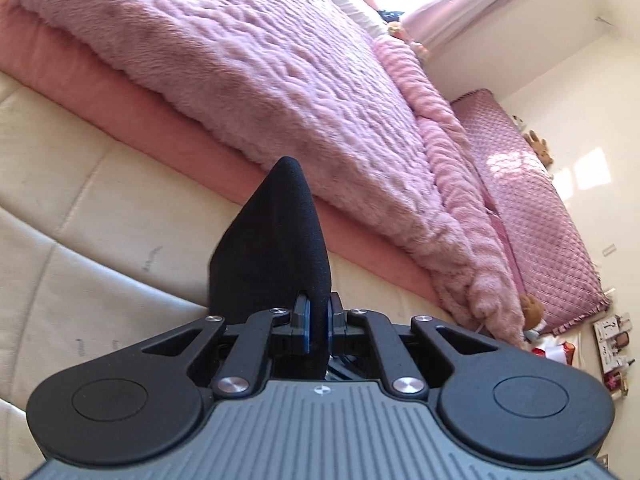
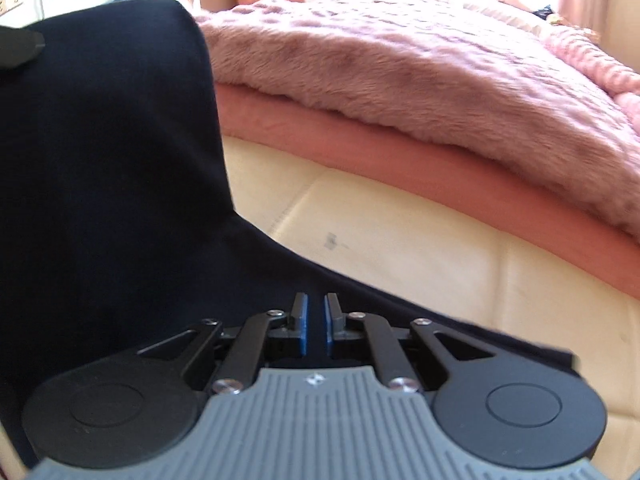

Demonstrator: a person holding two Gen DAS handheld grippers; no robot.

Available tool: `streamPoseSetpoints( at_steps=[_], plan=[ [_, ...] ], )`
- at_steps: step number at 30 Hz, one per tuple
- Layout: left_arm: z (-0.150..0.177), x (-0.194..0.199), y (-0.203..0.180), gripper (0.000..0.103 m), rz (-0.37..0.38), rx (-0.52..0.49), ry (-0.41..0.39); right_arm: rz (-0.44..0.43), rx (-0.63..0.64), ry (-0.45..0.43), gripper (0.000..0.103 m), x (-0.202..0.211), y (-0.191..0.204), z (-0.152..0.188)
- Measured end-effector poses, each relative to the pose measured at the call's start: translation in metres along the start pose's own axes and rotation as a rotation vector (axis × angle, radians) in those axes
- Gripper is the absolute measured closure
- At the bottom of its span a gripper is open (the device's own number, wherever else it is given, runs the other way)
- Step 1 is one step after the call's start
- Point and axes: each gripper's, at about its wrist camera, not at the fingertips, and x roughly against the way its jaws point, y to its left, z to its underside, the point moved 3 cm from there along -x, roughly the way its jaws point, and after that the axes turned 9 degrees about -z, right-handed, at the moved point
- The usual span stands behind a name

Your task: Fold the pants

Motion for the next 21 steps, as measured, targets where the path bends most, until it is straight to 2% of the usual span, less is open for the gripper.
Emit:
streamPoseSetpoints(
  at_steps=[6, 9, 11, 14, 21],
  plan=[
    [0.008, -0.018, -0.037, 0.096, 0.042, -0.024, 0.019, 0.146, -0.049, 0.004, 0.099, 0.067, -0.047, 0.041],
    [0.017, -0.034, -0.061, 0.096, 0.052, -0.050, 0.049, 0.202, -0.115, 0.017, 0.098, 0.092, -0.072, 0.064],
    [0.024, -0.046, -0.077, 0.096, 0.053, -0.073, 0.066, 0.227, -0.175, 0.019, 0.092, 0.102, -0.087, 0.079],
    [0.036, -0.070, -0.095, 0.096, 0.042, -0.098, 0.099, 0.231, -0.277, 0.005, 0.082, 0.113, -0.103, 0.099],
    [0.068, -0.129, -0.106, 0.096, 0.051, -0.090, 0.210, 0.187, -0.415, -0.013, 0.082, 0.112, -0.111, 0.128]
  ],
)
